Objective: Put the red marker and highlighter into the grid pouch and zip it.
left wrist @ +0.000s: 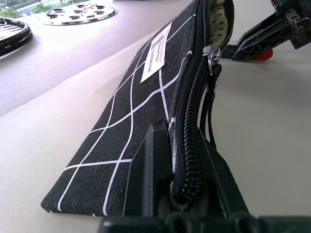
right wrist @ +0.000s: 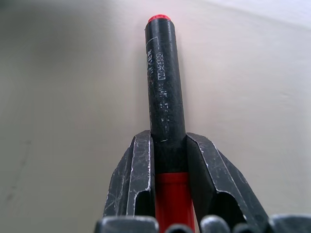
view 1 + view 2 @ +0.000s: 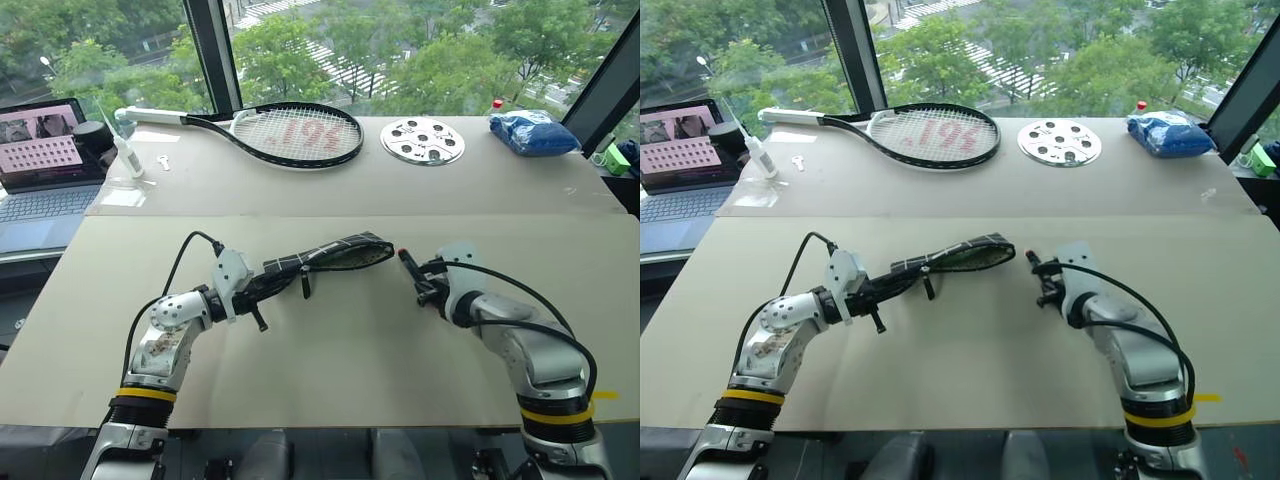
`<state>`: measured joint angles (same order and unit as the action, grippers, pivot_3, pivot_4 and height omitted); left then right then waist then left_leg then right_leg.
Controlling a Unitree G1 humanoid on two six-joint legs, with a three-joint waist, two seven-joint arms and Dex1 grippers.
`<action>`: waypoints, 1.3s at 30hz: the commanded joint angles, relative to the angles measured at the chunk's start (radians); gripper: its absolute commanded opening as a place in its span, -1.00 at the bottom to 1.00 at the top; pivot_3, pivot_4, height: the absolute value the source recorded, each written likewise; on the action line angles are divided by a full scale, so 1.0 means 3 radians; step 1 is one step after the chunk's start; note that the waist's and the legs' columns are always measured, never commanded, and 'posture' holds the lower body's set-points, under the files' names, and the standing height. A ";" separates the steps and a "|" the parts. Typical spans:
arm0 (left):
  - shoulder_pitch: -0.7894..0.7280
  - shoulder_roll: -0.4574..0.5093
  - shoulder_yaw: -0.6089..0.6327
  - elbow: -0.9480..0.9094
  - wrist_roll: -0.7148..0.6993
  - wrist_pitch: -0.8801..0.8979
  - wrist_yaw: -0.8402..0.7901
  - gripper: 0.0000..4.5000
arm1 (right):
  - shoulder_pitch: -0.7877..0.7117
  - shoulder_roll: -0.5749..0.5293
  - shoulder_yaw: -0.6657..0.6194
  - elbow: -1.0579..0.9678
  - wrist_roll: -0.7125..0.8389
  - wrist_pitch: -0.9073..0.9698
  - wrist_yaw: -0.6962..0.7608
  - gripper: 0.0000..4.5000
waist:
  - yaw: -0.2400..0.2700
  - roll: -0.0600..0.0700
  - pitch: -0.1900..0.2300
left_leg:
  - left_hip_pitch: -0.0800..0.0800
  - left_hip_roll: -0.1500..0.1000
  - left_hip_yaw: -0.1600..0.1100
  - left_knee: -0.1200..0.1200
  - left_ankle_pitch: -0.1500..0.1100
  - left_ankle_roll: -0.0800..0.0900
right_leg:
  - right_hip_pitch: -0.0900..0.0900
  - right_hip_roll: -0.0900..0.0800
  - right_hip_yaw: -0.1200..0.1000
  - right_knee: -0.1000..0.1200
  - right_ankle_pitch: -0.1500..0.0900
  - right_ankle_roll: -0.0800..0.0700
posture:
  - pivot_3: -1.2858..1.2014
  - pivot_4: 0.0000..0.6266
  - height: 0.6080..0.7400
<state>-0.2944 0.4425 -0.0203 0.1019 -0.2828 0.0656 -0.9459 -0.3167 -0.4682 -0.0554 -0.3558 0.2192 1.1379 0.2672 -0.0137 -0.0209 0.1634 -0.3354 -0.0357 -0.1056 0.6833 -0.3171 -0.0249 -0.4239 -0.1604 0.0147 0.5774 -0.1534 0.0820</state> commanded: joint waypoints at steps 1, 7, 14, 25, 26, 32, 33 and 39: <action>-0.0021 -0.0013 0.0022 -0.0041 -0.0037 -0.0057 0.0012 -1.00 | -0.0075 -0.0343 -0.0087 -0.0057 0.0016 -0.0328 0.0308 -0.75 | 0.0000 0.0001 0.0001 | -0.0001 0.0000 0.0000 0.0000 0.0000 0.0000 | 0.0000 0.0000 0.0000 0.0000 0.0000 0.0000 | 0.03 -0.52 1.00; -0.0058 -0.0023 0.0004 0.0014 -0.0023 -0.0071 -0.0028 -1.00 | -0.0108 -0.1110 -0.0298 -0.0378 0.0135 -0.1337 0.1217 -0.75 | -0.0011 0.0008 0.0005 | -0.0003 0.0000 0.0001 -0.0001 0.0000 0.0001 | -0.0003 0.0001 0.0000 -0.0002 0.0000 0.0001 | 0.03 -0.52 1.00; -0.0114 -0.0033 -0.0008 0.0091 -0.0014 -0.0102 -0.0064 -1.00 | 0.0238 -0.1957 -0.0056 -0.0585 -0.0163 -0.2303 0.2046 -0.75 | -0.0018 0.0005 0.0006 | -0.0004 0.0000 0.0005 0.0001 -0.0001 0.0002 | 0.0001 -0.0002 -0.0001 -0.0008 -0.0003 0.0007 | 0.03 -0.52 1.00; -0.0077 -0.0022 -0.0010 0.0057 -0.0013 -0.0120 -0.0078 -1.00 | -0.0218 -0.1771 0.0575 -0.0461 -0.0687 -0.2657 0.2015 -0.75 | -0.0003 0.0004 0.0006 | -0.0005 -0.0001 0.0005 0.0003 -0.0001 0.0001 | -0.0001 -0.0004 0.0001 -0.0005 -0.0003 0.0006 | 0.03 -0.52 1.00; -0.0072 -0.0021 -0.0010 0.0046 -0.0014 -0.0119 -0.0076 -1.00 | -0.0235 -0.1750 0.0618 -0.0453 -0.0731 -0.2683 0.2017 -0.75 | -0.0002 0.0004 0.0006 | -0.0005 -0.0001 0.0005 0.0003 -0.0001 0.0001 | -0.0001 -0.0004 0.0000 -0.0006 -0.0003 0.0006 | 0.03 -0.52 1.00; -0.0060 -0.0013 -0.0002 0.0012 -0.0019 -0.0113 -0.0066 -1.00 | -0.0262 -0.1723 0.0777 -0.0430 -0.0907 -0.2807 0.2092 -0.75 | 0.0001 0.0004 0.0006 | -0.0006 -0.0001 0.0005 0.0003 -0.0001 0.0001 | -0.0002 -0.0004 0.0000 -0.0006 -0.0003 0.0006 | 0.03 -0.52 1.00; -0.0060 -0.0013 -0.0002 0.0011 -0.0019 -0.0113 -0.0065 -1.00 | -0.0283 -0.1699 0.0798 -0.0416 -0.0934 -0.2820 0.2085 -0.75 | 0.0001 0.0005 0.0006 | -0.0006 -0.0001 0.0005 0.0003 -0.0001 0.0001 | -0.0002 -0.0003 0.0000 -0.0006 -0.0003 0.0006 | 0.03 -0.52 1.00; -0.0066 -0.0017 -0.0015 -0.0004 -0.0024 -0.0101 -0.0074 -1.00 | -0.0575 -0.1411 0.1124 -0.0172 -0.1267 -0.2939 0.2028 -0.75 | -0.0016 0.0005 0.0006 | -0.0005 0.0000 0.0005 0.0002 -0.0001 0.0001 | -0.0003 -0.0003 0.0000 -0.0005 -0.0003 0.0006 | 0.03 -0.52 1.00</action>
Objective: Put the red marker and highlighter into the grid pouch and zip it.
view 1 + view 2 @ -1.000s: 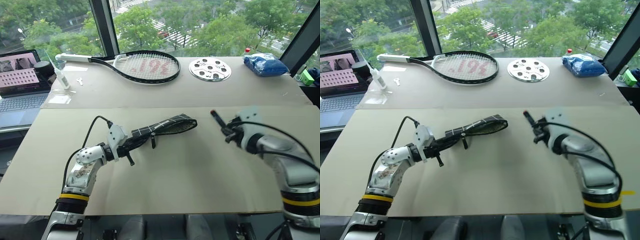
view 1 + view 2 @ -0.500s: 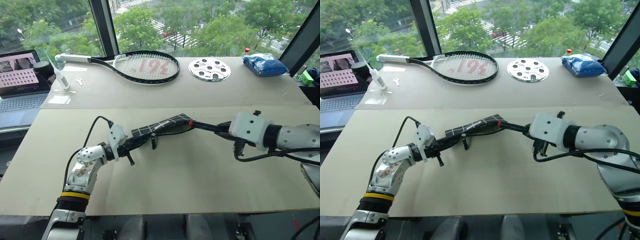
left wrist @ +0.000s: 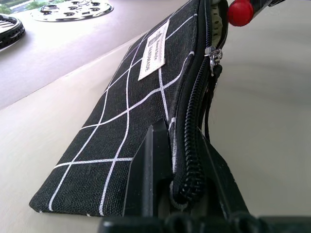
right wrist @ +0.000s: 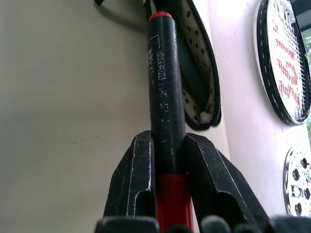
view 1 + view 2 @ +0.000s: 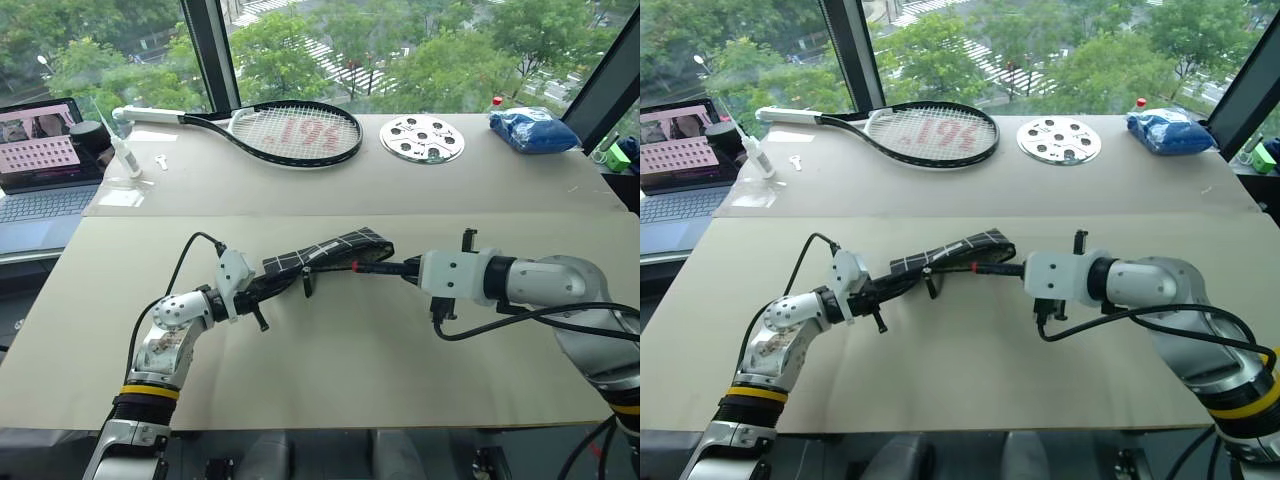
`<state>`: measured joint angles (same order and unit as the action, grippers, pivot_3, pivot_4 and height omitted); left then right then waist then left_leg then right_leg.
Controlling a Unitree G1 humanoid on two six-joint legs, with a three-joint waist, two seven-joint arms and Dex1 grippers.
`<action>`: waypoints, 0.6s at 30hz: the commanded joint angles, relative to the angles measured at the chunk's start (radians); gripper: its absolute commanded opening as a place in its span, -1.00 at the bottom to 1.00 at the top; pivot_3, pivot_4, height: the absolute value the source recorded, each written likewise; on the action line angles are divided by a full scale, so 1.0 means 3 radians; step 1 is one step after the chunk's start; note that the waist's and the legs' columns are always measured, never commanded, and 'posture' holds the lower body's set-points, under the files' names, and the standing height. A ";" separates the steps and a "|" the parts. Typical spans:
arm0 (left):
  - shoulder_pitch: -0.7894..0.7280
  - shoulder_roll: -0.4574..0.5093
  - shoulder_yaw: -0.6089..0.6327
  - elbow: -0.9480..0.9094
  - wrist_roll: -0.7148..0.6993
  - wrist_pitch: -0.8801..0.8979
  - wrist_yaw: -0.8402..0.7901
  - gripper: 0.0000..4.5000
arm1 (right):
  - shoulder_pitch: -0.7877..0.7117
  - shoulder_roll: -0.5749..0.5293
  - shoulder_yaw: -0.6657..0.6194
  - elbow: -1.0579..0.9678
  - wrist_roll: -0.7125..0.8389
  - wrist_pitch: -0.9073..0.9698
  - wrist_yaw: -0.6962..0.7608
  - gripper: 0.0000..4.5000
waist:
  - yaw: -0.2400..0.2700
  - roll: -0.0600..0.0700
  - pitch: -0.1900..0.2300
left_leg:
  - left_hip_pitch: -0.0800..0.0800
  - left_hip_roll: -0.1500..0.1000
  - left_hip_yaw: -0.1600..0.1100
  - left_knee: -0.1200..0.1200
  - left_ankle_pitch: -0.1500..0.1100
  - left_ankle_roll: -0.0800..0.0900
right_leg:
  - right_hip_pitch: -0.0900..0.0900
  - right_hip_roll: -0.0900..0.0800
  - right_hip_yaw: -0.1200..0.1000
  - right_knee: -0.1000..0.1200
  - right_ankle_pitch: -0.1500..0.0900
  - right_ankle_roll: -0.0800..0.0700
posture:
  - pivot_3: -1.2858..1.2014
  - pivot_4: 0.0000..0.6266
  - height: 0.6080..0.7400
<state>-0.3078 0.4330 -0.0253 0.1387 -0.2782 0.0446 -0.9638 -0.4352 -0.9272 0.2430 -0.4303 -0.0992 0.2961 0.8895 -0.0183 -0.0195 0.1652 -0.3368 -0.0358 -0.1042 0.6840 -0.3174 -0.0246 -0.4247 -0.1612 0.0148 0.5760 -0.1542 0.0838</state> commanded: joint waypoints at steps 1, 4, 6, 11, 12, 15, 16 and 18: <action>-0.0031 0.0014 0.0002 -0.0119 -0.0039 -0.0030 -0.0015 -1.00 | -0.0214 0.0163 0.0163 0.0119 -0.0246 -0.0149 -0.0048 -0.75 | 0.0004 0.0000 0.0000 | 0.0000 0.0000 0.0000 0.0000 0.0000 0.0000 | -0.0001 0.0000 0.0000 0.0000 0.0000 0.0000 | 0.03 -0.52 1.00; -0.0044 0.0012 0.0003 -0.0109 -0.0038 -0.0029 -0.0015 -1.00 | -0.0291 0.0269 0.0231 0.0219 -0.0345 -0.0178 -0.0038 -0.75 | 0.0010 0.0000 0.0000 | -0.0001 0.0000 0.0000 0.0000 0.0001 -0.0001 | -0.0001 -0.0001 0.0000 -0.0001 0.0000 0.0000 | 0.03 -0.52 1.00; -0.0048 0.0012 0.0001 -0.0107 -0.0038 -0.0026 -0.0015 -1.00 | -0.0334 0.0335 0.0300 0.0276 -0.0417 -0.0210 -0.0017 -0.75 | 0.0012 0.0000 0.0000 | -0.0002 -0.0001 0.0000 0.0000 0.0001 -0.0001 | -0.0001 -0.0001 0.0000 -0.0002 0.0000 0.0000 | 0.03 -0.52 1.00; -0.0056 0.0015 -0.0004 -0.0104 -0.0039 -0.0014 -0.0024 -1.00 | -0.0453 0.0555 0.0527 0.0402 -0.0587 -0.0354 0.0022 -0.75 | 0.0009 0.0000 0.0000 | -0.0001 0.0000 0.0000 0.0000 0.0001 -0.0001 | -0.0001 0.0000 0.0000 -0.0001 0.0000 0.0000 | 0.03 -0.52 1.00; -0.0059 0.0016 -0.0004 -0.0101 -0.0039 -0.0012 -0.0026 -1.00 | -0.0497 0.0621 0.0591 0.0456 -0.0640 -0.0418 0.0014 -0.75 | 0.0007 0.0000 0.0000 | -0.0001 0.0000 0.0000 0.0000 0.0001 -0.0001 | -0.0001 0.0000 0.0000 0.0000 0.0000 0.0000 | 0.03 -0.52 1.00; -0.0078 0.0016 -0.0007 -0.0092 -0.0038 -0.0004 -0.0033 -1.00 | -0.0647 0.0824 0.0753 0.0683 -0.0778 -0.0618 -0.0006 -0.75 | -0.0009 0.0000 0.0000 | -0.0001 0.0000 0.0000 0.0000 0.0001 -0.0002 | -0.0003 0.0000 0.0000 0.0000 0.0000 -0.0001 | 0.03 -0.52 1.00; -0.0080 0.0015 -0.0008 -0.0091 -0.0039 -0.0002 -0.0035 -1.00 | -0.0690 0.0890 0.0795 0.0769 -0.0829 -0.0677 -0.0028 -0.75 | -0.0010 0.0000 0.0000 | 0.0000 0.0000 0.0000 0.0000 0.0002 -0.0003 | -0.0003 0.0001 0.0000 0.0001 0.0000 -0.0001 | 0.03 -0.52 1.00; -0.0086 0.0014 -0.0012 -0.0088 -0.0036 -0.0003 -0.0038 -1.00 | -0.0771 0.1012 0.0874 0.0951 -0.0913 -0.0851 -0.0071 -0.75 | -0.0010 0.0000 0.0000 | 0.0000 0.0000 -0.0001 -0.0001 0.0002 -0.0004 | -0.0004 0.0001 0.0000 0.0001 0.0000 -0.0001 | 0.03 -0.52 1.00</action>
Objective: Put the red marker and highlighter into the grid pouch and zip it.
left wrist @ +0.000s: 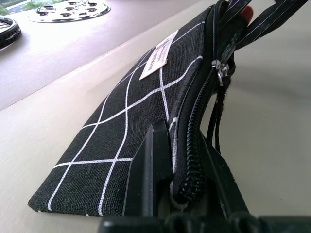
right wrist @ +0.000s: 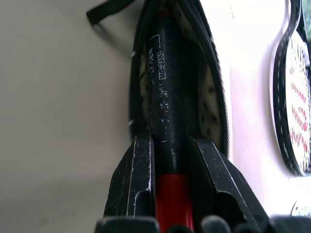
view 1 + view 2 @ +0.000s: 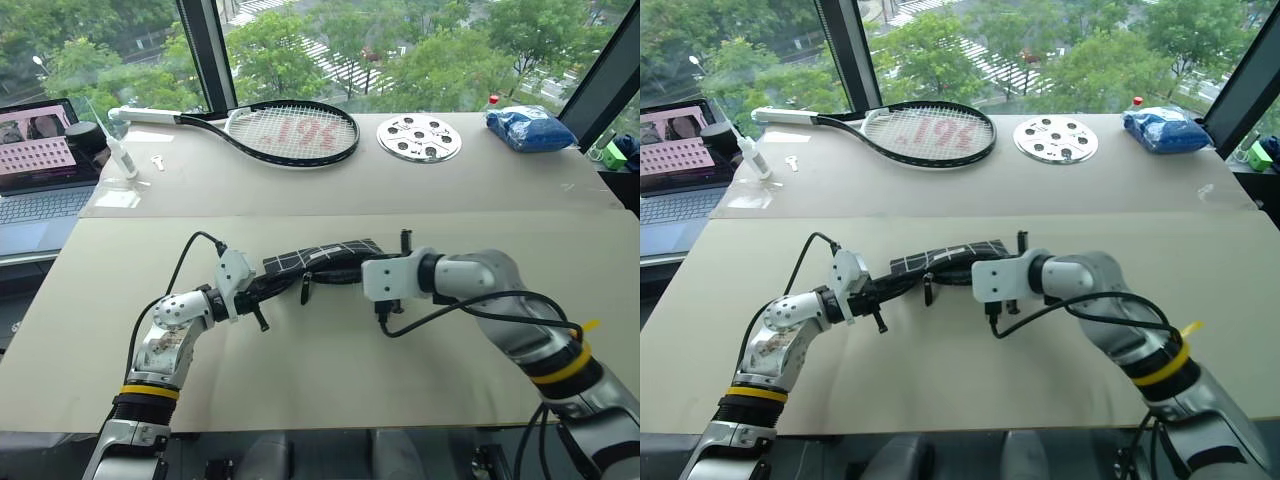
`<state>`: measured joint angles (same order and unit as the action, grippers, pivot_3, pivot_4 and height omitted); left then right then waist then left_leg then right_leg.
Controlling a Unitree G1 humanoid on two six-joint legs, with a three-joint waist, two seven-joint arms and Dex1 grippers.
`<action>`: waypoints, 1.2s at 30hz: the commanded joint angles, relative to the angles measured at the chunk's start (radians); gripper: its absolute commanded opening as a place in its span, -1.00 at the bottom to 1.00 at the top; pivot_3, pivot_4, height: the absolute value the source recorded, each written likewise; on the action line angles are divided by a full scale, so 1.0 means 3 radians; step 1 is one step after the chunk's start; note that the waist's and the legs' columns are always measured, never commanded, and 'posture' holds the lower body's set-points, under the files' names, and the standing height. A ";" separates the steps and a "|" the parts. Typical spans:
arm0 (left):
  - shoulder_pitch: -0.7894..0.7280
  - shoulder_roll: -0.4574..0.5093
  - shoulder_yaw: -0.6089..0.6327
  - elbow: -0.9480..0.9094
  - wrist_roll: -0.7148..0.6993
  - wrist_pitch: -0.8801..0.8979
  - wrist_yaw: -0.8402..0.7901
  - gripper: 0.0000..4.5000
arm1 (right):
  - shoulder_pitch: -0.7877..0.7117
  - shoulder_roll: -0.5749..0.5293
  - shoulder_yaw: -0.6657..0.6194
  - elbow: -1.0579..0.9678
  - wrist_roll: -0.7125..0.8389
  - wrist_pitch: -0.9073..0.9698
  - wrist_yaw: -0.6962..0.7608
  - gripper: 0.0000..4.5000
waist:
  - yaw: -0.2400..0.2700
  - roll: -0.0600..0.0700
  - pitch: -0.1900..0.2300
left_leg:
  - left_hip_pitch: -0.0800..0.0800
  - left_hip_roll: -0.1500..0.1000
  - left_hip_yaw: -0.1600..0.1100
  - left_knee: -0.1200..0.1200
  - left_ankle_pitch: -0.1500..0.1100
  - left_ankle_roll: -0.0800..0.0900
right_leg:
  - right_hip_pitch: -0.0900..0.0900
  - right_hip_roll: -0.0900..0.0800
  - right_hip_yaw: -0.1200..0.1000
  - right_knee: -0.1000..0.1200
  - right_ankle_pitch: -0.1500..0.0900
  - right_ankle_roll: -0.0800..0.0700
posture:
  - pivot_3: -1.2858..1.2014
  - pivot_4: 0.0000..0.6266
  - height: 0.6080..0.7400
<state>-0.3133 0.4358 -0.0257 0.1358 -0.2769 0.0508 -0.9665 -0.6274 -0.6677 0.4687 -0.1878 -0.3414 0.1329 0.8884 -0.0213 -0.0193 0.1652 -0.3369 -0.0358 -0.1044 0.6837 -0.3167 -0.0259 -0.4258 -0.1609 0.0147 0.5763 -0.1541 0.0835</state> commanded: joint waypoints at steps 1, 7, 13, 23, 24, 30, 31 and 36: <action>-0.0073 0.0004 -0.0012 -0.0077 -0.0040 -0.0022 -0.0028 -1.00 | -0.0166 0.0206 0.0144 0.0231 -0.0145 -0.0392 -0.0108 -0.75 | 0.0000 0.0000 0.0000 | 0.0000 0.0000 0.0000 0.0000 0.0000 0.0000 | 0.0000 0.0000 0.0000 0.0000 0.0000 0.0000 | 0.03 -0.52 1.00; -0.0055 0.0005 -0.0006 -0.0118 -0.0048 -0.0007 -0.0001 -1.00 | -0.0280 0.0504 0.0081 0.0650 -0.0116 -0.0613 -0.0188 -0.31 | -0.0003 0.0000 0.0000 | 0.0000 0.0000 0.0000 0.0000 0.0008 -0.0014 | -0.0001 0.0000 0.0000 0.0000 0.0001 -0.0001 | 0.03 -0.52 1.00; -0.0014 0.0006 0.0016 -0.0168 -0.0053 0.0015 0.0030 -1.00 | -0.0286 0.0420 -0.0269 0.0769 0.0008 -0.0557 -0.0261 0.23 | -0.0001 0.0000 0.0000 | -0.0001 -0.0001 0.0000 -0.0003 0.0011 -0.0019 | -0.0002 -0.0001 0.0000 -0.0001 0.0001 -0.0001 | 0.03 -0.52 1.00; -0.0023 -0.0038 0.0062 -0.0185 -0.0124 0.0091 0.0080 -1.00 | 0.0090 0.0003 -0.1249 -0.0097 0.1253 0.0588 0.0308 0.23 | 0.0007 0.0000 0.0000 | -0.0001 0.0000 0.0000 -0.0006 0.0001 -0.0001 | -0.0002 0.0000 0.0000 -0.0002 0.0001 -0.0001 | 0.03 -0.52 1.00; -0.0020 -0.0040 0.0063 -0.0188 -0.0130 0.0097 0.0081 -1.00 | 0.0181 -0.0051 -0.1357 -0.0260 0.1471 0.0856 0.0397 0.23 | 0.0011 0.0000 0.0000 | -0.0001 0.0000 0.0000 -0.0006 0.0000 -0.0001 | -0.0002 0.0000 0.0000 -0.0002 0.0001 -0.0001 | 0.03 -0.52 1.00; -0.0049 -0.0029 0.0057 -0.0153 -0.0146 0.0102 0.0065 -1.00 | 0.1096 -0.0206 -0.1632 -0.0943 0.2544 0.2134 0.0551 0.23 | 0.0034 0.0000 0.0000 | -0.0001 0.0000 -0.0004 -0.0007 -0.0003 0.0006 | 0.0004 -0.0001 -0.0003 -0.0009 0.0000 -0.0002 | 0.03 -0.52 1.00; -0.0058 -0.0028 0.0057 -0.0144 -0.0146 0.0101 0.0060 -1.00 | 0.1106 -0.0113 -0.1584 -0.0913 0.2537 0.2210 0.0406 0.23 | 0.0010 0.0000 0.0000 | -0.0001 0.0000 -0.0004 -0.0004 -0.0003 0.0006 | 0.0006 -0.0001 -0.0003 -0.0008 0.0000 -0.0002 | 0.03 -0.52 1.00; -0.0105 -0.0026 0.0052 -0.0127 -0.0145 0.0113 0.0039 -1.00 | 0.0919 0.0490 -0.1264 -0.0578 0.2360 0.2363 -0.0243 0.23 | -0.0012 0.0000 0.0000 | 0.0006 0.0004 0.0000 -0.0003 -0.0002 0.0004 | 0.0003 0.0005 0.0002 0.0002 0.0001 -0.0004 | 0.03 -0.52 1.00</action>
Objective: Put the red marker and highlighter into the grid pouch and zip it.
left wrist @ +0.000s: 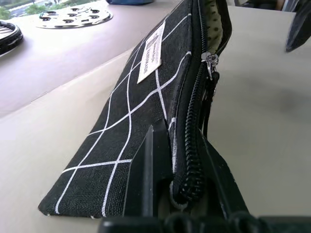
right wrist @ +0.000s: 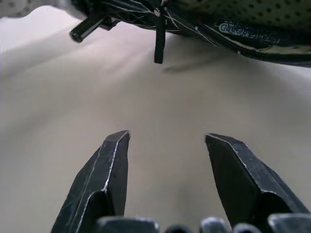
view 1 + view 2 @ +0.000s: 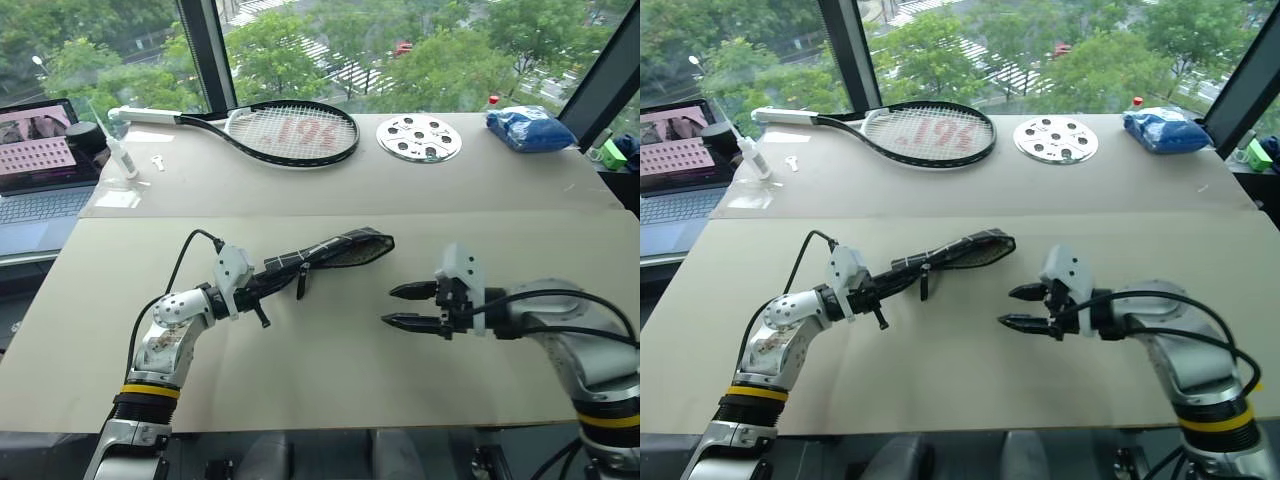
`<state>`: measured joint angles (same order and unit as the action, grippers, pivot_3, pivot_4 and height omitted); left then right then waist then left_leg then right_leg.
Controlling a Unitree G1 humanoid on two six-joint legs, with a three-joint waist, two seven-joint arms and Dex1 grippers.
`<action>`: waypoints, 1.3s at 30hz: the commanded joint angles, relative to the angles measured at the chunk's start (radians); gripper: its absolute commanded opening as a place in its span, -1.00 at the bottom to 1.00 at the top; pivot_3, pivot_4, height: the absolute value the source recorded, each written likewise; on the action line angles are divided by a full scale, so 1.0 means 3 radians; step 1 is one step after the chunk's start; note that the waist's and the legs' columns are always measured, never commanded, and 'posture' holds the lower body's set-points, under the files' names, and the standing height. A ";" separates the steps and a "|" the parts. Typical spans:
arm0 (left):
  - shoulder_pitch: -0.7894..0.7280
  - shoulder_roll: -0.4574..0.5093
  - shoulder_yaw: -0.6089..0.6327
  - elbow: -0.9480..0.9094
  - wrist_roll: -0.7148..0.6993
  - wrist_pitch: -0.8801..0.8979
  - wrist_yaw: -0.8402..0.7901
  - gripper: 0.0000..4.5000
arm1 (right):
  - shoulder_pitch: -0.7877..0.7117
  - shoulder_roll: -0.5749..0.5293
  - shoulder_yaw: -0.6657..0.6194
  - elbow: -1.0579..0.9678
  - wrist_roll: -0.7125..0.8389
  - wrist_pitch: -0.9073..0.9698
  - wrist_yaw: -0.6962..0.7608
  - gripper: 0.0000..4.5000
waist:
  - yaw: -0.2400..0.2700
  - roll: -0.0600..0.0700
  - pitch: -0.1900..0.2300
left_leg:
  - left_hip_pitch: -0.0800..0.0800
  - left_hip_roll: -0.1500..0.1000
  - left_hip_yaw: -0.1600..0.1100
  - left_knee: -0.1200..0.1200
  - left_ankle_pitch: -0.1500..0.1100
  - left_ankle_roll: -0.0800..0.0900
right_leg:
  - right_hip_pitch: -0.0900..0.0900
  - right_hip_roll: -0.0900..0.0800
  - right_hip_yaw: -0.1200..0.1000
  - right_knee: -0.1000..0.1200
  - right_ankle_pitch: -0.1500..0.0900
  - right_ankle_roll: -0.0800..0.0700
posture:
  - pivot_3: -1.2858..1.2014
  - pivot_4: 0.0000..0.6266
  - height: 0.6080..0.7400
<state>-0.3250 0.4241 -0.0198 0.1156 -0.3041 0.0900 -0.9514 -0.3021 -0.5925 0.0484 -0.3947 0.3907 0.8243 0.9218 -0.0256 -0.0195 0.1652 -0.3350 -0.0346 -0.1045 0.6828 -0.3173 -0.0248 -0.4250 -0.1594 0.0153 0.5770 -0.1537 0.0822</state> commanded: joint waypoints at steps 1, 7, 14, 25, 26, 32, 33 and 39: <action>-0.0067 0.0016 0.0032 -0.0059 -0.0054 -0.0020 -0.0017 -1.00 | -0.0225 0.0343 0.0200 0.0164 -0.0095 0.0101 -0.0446 0.23 | 0.0007 0.0000 0.0000 | 0.0000 0.0000 -0.0001 0.0000 0.0001 -0.0002 | -0.0001 -0.0001 0.0000 0.0001 0.0000 0.0000 | 0.03 -0.52 1.00; -0.0046 0.0030 0.0025 -0.0095 -0.0051 -0.0015 -0.0022 -1.00 | -0.0544 0.0855 0.0670 0.0493 -0.0203 0.0108 -0.0694 0.23 | 0.0010 0.0001 0.0000 | -0.0004 -0.0001 -0.0003 0.0001 0.0005 -0.0009 | -0.0005 0.0000 -0.0001 0.0003 0.0002 -0.0002 | 0.03 -0.52 1.00; 0.0009 0.0042 0.0019 -0.0176 -0.0052 0.0006 -0.0001 -1.00 | -0.0961 0.1329 0.0727 0.0955 -0.0117 0.0153 -0.0754 0.23 | 0.0004 0.0001 0.0000 | -0.0005 -0.0001 -0.0006 -0.0001 0.0007 -0.0012 | -0.0008 0.0001 -0.0002 0.0003 0.0002 -0.0002 | 0.03 -0.52 1.00; 0.0109 0.0076 0.0050 -0.0283 -0.0068 0.0046 0.0050 -1.00 | -0.1055 0.1235 0.0672 0.1035 -0.0123 0.0054 -0.0671 -0.81 | -0.0039 0.0002 0.0000 | -0.0006 -0.0002 -0.0007 -0.0004 0.0007 -0.0012 | -0.0012 0.0001 -0.0002 0.0004 0.0002 -0.0003 | 0.03 -0.52 1.00; 0.0110 0.0077 0.0049 -0.0285 -0.0069 0.0048 0.0054 -1.00 | -0.1047 0.1220 0.0660 0.1024 -0.0118 0.0053 -0.0669 -0.99 | -0.0044 0.0002 0.0000 | -0.0006 -0.0001 -0.0006 -0.0004 0.0007 -0.0012 | -0.0012 0.0001 -0.0002 0.0004 0.0002 -0.0002 | 0.03 -0.52 1.00; 0.0098 0.0071 0.0038 -0.0284 -0.0069 0.0050 0.0074 -1.00 | -0.0983 0.1011 0.0578 0.0863 -0.0085 0.0095 -0.0604 -0.99 | -0.0052 0.0002 0.0000 | -0.0007 -0.0002 -0.0006 -0.0005 0.0007 -0.0012 | -0.0013 0.0000 -0.0002 0.0003 0.0002 -0.0002 | 0.03 -0.52 1.00; 0.0096 0.0069 0.0035 -0.0286 -0.0068 0.0047 0.0074 -1.00 | -0.0944 0.0851 0.0534 0.0801 -0.0078 0.0142 -0.0543 -0.99 | -0.0050 0.0002 0.0000 | -0.0007 -0.0002 -0.0006 -0.0005 0.0007 -0.0012 | -0.0013 0.0000 -0.0002 0.0003 0.0002 -0.0002 | 0.03 -0.52 1.00; 0.0091 0.0069 0.0023 -0.0289 -0.0065 0.0046 0.0076 -1.00 | -0.0676 -0.0047 0.0169 0.0705 -0.0084 0.0081 -0.0309 -0.99 | -0.0008 0.0001 0.0000 | -0.0009 -0.0003 -0.0005 -0.0005 0.0005 -0.0010 | -0.0011 -0.0002 -0.0002 -0.0001 0.0002 -0.0002 | 0.03 -0.52 1.00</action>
<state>-0.2936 0.4370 -0.0259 0.0566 -0.3135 0.1097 -0.9323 -0.5217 -0.5443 0.1763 -0.1709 0.3751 0.8773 0.8134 -0.0279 -0.0191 0.1653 -0.3378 -0.0356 -0.1061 0.6814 -0.3158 -0.0275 -0.4284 -0.1599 0.0146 0.5768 -0.1533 0.0817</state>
